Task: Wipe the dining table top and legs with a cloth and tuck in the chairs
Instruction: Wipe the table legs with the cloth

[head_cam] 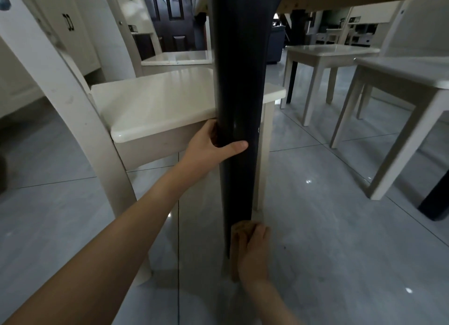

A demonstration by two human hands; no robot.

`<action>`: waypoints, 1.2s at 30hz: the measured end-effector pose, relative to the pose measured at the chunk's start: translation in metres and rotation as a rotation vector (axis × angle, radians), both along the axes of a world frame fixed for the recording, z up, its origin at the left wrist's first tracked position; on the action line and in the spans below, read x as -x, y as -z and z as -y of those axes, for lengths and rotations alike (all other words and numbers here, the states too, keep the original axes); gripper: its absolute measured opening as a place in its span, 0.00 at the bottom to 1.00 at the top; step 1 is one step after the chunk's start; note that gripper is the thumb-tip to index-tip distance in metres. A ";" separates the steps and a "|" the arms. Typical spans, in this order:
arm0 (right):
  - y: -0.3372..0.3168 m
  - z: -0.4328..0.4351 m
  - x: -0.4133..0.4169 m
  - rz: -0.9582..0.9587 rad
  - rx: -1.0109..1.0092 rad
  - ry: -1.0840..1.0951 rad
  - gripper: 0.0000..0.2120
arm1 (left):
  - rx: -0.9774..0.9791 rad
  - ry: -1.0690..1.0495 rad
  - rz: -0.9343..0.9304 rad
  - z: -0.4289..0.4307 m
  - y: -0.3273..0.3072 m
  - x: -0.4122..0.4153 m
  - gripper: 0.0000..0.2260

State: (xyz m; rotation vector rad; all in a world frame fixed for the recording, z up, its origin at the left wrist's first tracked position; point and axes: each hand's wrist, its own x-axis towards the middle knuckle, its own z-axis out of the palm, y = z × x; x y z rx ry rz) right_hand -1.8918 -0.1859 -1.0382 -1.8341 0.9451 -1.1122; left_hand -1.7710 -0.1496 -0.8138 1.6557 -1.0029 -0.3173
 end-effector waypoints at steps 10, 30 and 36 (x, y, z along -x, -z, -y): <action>-0.065 0.016 -0.011 0.284 0.172 -0.080 0.06 | -0.005 -0.021 0.036 0.001 0.000 0.000 0.26; -0.036 -0.070 0.086 -0.033 -0.465 -0.179 0.09 | -0.338 -0.243 -0.220 -0.080 0.100 0.081 0.08; -0.137 -0.100 0.196 -0.314 -0.697 -0.126 0.12 | -0.748 -0.168 -0.544 -0.197 0.048 0.192 0.07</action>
